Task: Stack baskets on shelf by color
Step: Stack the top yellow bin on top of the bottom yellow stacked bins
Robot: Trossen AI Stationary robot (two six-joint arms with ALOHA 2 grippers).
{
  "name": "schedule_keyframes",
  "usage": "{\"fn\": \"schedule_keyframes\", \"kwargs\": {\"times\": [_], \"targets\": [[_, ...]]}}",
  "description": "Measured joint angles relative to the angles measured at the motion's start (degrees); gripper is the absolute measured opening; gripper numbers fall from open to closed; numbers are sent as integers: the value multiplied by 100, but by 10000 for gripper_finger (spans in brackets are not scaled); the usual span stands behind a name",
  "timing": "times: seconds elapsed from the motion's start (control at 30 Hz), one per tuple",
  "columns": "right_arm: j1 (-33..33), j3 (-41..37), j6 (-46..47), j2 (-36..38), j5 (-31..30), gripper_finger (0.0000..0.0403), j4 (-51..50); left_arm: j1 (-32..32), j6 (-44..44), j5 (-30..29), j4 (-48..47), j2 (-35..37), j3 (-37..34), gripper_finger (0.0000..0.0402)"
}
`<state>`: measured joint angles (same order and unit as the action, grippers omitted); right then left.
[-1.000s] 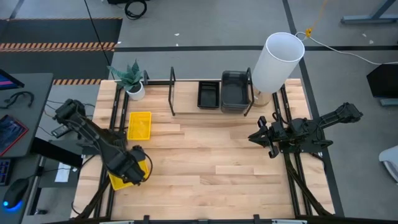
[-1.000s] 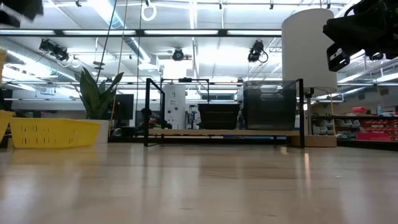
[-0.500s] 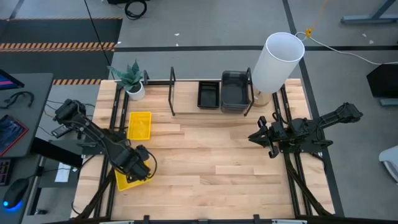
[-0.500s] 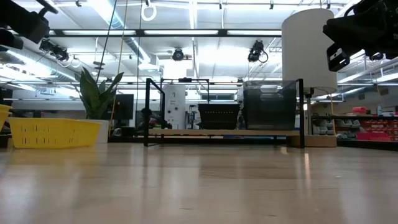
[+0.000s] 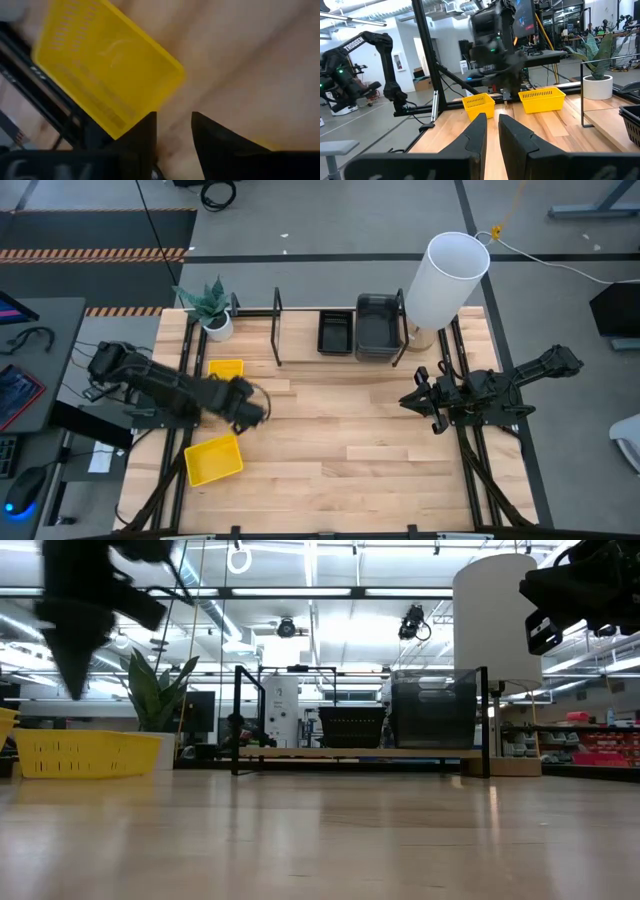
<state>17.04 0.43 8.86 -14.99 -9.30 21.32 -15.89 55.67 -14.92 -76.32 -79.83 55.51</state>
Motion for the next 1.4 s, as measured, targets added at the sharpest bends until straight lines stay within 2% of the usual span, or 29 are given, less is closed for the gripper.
{"fn": "schedule_keyframes", "kwargs": {"times": [0.2, 0.4, 0.53, 0.67, 0.87, 1.07, 1.4], "targets": [[0, 0, 0, 1, 0, 55, 0, 1432, -728, -75, 552, 0, 0, 118], [0, 0, 0, 0, 0, 55, 0, 2537, -1365, 291, 1234, 0, 0, 142], [0, 0, 0, 0, 0, 55, 0, 2928, -1507, 313, 1286, 6, -69, 170], [0, 0, 0, 0, 0, 55, 0, 3170, -1478, 369, 1487, 7, -509, 193], [0, 0, 0, -2, 0, 55, 0, 3293, -1452, 515, 2281, 4, -1187, 204], [0, 0, 0, 1, 0, 55, -1, 3293, -1452, 518, 2468, 2, -1305, 167], [0, 0, 0, 1, 0, 55, -2, 3264, -1611, 580, 2488, 2, -1305, 60]]}}
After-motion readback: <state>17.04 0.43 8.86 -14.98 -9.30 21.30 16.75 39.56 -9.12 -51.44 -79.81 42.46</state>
